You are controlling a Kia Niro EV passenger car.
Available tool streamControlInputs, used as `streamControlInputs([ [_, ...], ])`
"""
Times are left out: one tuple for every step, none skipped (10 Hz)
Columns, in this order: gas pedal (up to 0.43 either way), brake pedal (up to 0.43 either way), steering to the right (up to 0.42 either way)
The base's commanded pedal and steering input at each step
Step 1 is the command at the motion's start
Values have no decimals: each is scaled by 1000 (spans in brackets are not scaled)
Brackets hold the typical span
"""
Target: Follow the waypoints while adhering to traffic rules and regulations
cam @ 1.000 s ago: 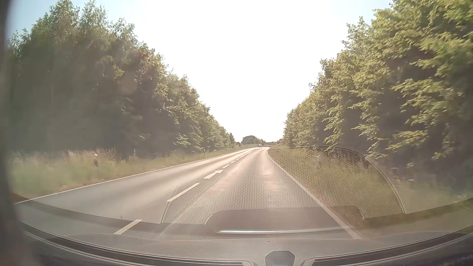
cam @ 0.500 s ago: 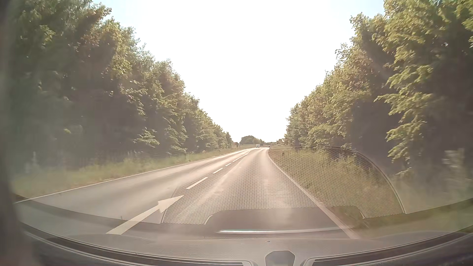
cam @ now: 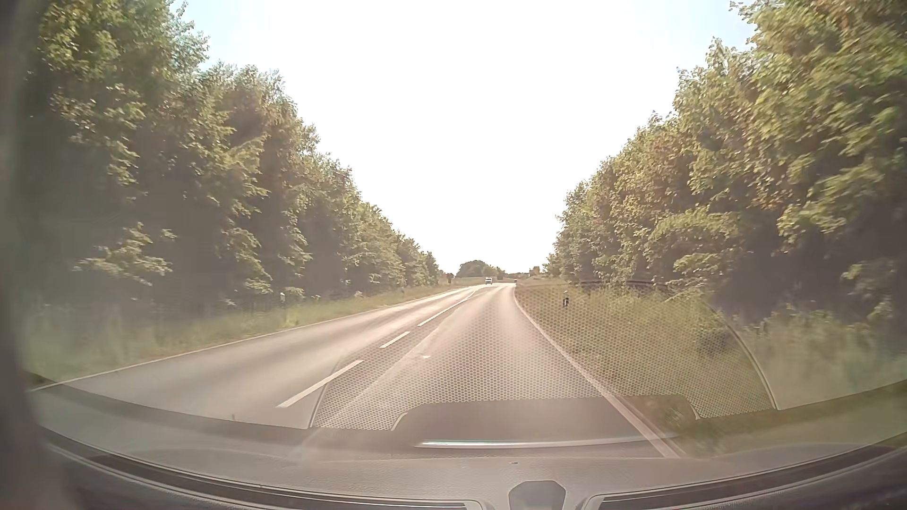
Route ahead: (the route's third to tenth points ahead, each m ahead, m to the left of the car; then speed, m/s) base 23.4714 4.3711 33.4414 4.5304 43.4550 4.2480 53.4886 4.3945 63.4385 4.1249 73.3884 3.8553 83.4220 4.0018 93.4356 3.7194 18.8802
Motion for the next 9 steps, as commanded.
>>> streamControlInputs([
  [228, 6, 5],
  [228, 6, 4],
  [228, 6, 4],
  [228, 6, 4],
  [228, 6, 4],
  [228, 6, 2],
  [228, 6, 0],
  [228, 6, 0],
  [228, 6, 1],
])
